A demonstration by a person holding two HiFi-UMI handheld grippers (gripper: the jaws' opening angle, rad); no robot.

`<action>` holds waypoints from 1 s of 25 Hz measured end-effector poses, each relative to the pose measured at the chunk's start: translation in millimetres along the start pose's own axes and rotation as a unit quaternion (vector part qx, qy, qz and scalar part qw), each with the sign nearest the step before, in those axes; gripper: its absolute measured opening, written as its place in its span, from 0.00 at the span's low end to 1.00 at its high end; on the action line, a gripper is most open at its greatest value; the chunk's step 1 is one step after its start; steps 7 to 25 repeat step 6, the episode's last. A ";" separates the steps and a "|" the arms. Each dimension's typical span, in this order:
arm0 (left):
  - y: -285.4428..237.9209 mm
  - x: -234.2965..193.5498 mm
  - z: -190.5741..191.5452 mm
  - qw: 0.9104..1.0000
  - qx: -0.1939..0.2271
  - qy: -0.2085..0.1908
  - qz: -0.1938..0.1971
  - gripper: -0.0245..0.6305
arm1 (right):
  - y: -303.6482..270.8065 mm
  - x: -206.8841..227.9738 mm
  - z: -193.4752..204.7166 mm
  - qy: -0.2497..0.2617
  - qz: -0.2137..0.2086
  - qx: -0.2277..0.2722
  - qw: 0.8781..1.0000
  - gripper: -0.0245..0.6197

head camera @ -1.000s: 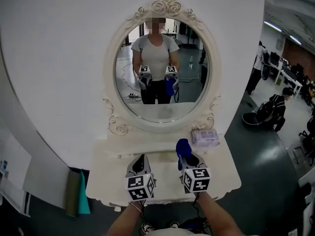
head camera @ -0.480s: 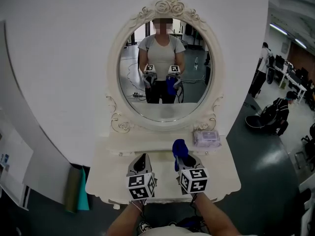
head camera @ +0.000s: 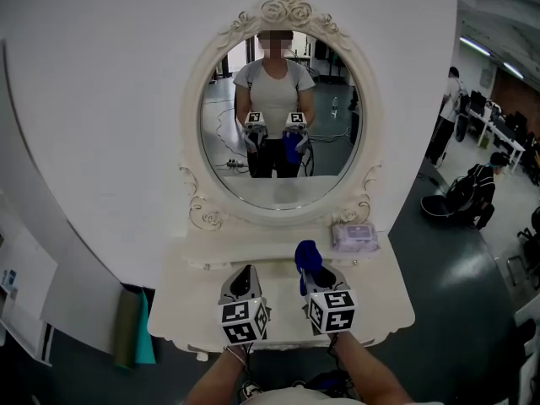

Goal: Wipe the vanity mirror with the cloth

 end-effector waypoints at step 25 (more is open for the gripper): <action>-2.1 1.2 1.6 1.000 -0.002 0.008 0.004 0.04 | -2.1 0.3 2.6 0.001 0.002 -0.007 1.000 0.14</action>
Point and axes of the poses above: the fingertips, and each gripper's own axes: y backward along the fingers, x to its right, z out of its underside, the point moved 3 cm from there along y, backward along the fingers, and after that the axes turned 10 degrees about z, right-handed, at the moved point
